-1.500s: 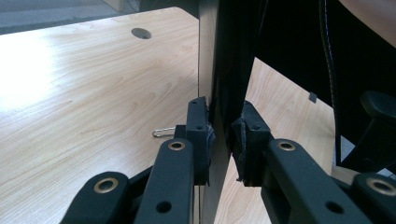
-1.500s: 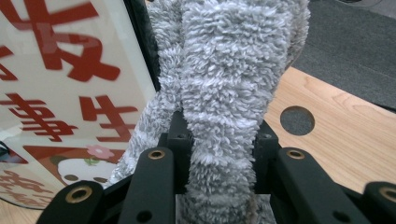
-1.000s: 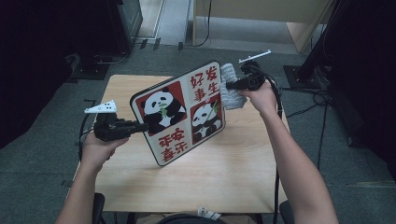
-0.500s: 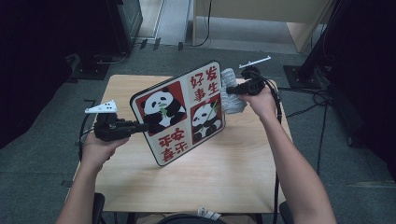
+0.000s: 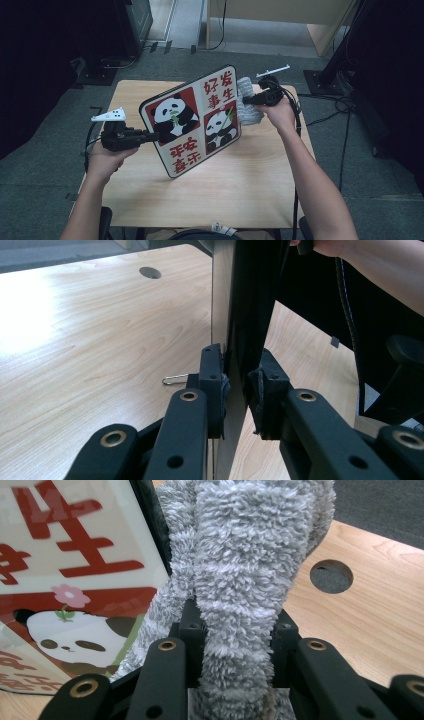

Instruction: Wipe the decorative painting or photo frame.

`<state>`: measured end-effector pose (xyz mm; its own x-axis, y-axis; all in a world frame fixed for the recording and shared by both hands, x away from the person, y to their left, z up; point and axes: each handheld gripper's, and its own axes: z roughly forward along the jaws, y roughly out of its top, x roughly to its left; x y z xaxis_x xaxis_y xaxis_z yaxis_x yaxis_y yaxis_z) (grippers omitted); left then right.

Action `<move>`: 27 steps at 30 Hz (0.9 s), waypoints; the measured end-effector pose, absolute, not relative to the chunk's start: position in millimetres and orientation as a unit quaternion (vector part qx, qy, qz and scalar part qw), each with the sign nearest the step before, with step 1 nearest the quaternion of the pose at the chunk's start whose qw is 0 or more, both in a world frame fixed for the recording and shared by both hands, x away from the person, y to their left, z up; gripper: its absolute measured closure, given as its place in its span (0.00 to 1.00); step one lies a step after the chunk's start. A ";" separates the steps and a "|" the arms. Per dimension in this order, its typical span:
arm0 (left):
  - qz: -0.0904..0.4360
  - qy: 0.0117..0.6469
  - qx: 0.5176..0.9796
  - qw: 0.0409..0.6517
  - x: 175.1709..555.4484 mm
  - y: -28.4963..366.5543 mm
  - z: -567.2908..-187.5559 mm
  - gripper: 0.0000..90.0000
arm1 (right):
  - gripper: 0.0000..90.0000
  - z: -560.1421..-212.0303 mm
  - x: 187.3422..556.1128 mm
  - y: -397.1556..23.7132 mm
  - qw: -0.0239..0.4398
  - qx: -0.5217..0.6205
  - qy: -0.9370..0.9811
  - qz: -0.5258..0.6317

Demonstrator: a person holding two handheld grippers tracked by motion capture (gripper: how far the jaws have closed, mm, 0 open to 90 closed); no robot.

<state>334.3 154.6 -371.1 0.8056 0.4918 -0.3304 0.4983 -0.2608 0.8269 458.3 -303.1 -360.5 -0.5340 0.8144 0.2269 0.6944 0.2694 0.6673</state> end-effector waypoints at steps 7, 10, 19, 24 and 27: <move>-0.003 0.312 0.795 0.521 334.3 154.6 -371.1 0.87 | 0.77 -368.1 456.5 -305.1 0.076 0.478 0.793 0.370; -0.003 0.312 0.795 0.521 334.3 154.4 -371.1 0.87 | 0.77 -371.4 455.6 -306.1 0.075 0.479 0.793 0.370; -0.004 0.313 0.794 0.521 334.1 154.1 -371.3 0.87 | 0.77 -382.1 452.2 -307.8 0.072 0.482 0.792 0.367; -0.004 0.313 0.794 0.521 334.2 154.1 -371.4 0.87 | 0.77 -386.6 450.4 -309.2 0.069 0.483 0.791 0.369; -0.004 0.314 0.794 0.521 334.2 154.1 -371.5 0.87 | 0.77 -389.5 449.1 -309.7 0.066 0.486 0.788 0.371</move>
